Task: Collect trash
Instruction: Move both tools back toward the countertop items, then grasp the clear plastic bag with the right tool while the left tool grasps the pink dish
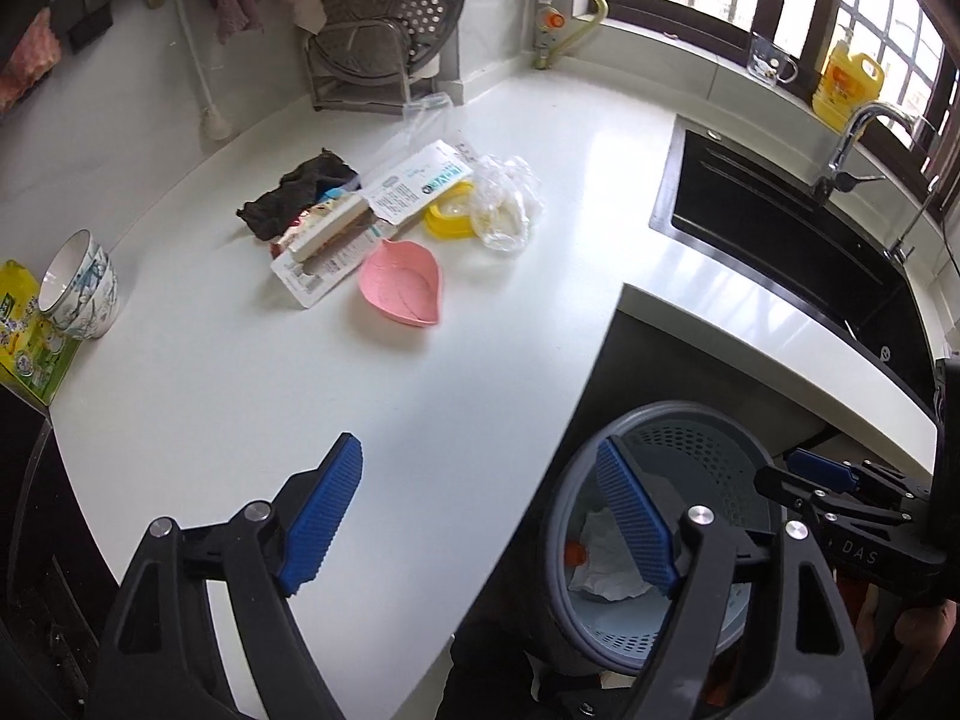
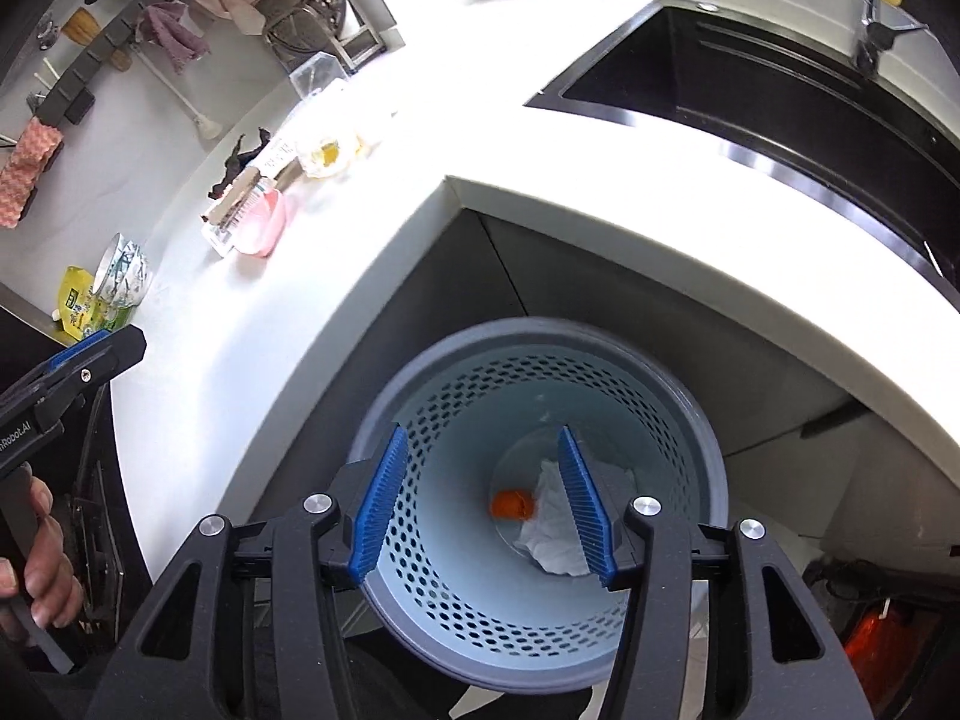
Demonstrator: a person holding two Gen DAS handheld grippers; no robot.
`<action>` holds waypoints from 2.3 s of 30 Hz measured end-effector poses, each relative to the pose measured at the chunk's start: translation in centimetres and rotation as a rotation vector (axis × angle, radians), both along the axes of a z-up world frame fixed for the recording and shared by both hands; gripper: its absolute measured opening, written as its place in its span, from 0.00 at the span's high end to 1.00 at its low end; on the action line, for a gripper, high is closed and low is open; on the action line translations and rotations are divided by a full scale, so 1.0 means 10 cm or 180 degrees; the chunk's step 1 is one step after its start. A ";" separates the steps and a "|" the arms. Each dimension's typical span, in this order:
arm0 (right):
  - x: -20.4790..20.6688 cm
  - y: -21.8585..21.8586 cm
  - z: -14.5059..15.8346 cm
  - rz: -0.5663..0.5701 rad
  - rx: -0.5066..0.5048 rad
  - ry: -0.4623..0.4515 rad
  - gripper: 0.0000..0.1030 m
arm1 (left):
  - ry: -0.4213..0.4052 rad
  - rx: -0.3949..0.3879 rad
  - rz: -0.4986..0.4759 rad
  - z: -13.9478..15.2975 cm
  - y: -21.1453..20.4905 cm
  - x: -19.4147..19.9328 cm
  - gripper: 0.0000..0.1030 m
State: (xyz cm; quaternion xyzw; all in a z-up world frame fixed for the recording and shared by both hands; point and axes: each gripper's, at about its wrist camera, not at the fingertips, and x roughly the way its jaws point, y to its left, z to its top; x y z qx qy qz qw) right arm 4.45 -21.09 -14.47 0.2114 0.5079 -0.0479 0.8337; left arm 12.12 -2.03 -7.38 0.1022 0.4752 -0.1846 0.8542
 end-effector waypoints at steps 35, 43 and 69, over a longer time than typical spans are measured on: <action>2.59 0.09 0.03 0.0213 -0.0243 -0.0060 0.43 | 0.0379 -0.0337 0.0619 -0.71 0.38 1.67 0.09; 2.84 0.10 -0.10 0.0301 -0.0240 -0.0006 0.43 | 0.0457 -0.0346 0.0758 -0.86 0.44 1.73 0.09; 2.80 0.10 -0.12 0.0397 -0.0285 -0.0006 0.88 | 0.0477 -0.0399 0.0764 -0.95 0.19 1.83 0.09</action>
